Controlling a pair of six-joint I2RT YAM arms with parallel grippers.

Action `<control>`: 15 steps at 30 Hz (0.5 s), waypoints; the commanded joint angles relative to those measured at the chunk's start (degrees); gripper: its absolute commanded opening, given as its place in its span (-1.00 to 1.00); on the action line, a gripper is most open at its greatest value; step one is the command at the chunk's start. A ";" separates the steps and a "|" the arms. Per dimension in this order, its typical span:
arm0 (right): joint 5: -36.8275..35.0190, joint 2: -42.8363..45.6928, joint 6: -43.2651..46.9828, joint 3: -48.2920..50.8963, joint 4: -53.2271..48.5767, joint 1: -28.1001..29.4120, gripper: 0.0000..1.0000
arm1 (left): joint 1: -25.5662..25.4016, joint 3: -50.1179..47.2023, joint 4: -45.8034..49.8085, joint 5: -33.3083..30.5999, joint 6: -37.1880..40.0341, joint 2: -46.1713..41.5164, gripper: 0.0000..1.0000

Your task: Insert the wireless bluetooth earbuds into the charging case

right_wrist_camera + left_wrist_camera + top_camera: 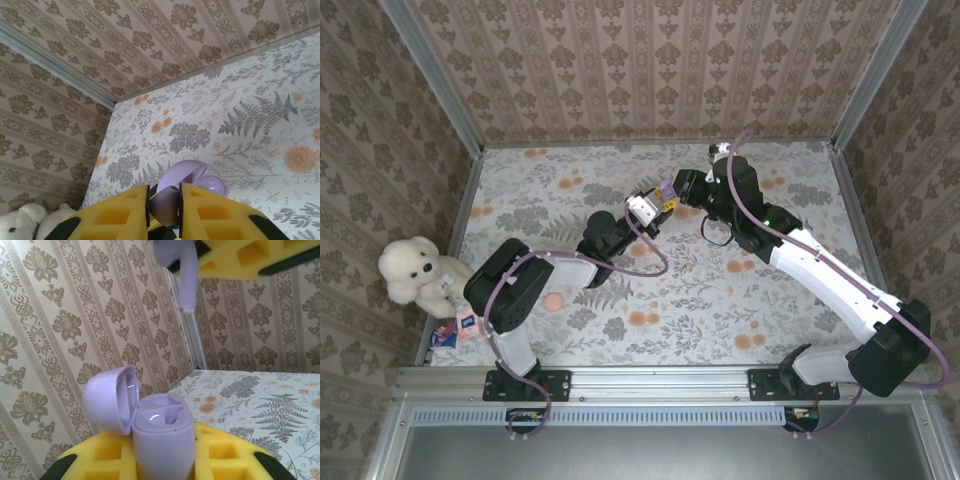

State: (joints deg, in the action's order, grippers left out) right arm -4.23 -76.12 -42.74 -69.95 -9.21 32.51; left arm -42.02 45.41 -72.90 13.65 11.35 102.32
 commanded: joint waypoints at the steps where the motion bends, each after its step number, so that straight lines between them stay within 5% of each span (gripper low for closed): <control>1: 1.41 -0.29 -1.45 0.77 2.47 -0.26 -0.57 | -0.34 1.56 -2.26 0.50 -1.78 -2.25 -1.00; 15: 3.02 -3.16 -2.78 1.17 3.87 -0.26 -0.57 | -0.34 1.56 -2.22 0.63 -2.25 -3.18 -1.00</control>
State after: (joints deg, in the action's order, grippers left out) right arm -2.31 -78.52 -44.40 -69.58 -7.38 32.49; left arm -42.02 45.43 -72.90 13.65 10.24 101.51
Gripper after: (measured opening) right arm 0.218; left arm 0.207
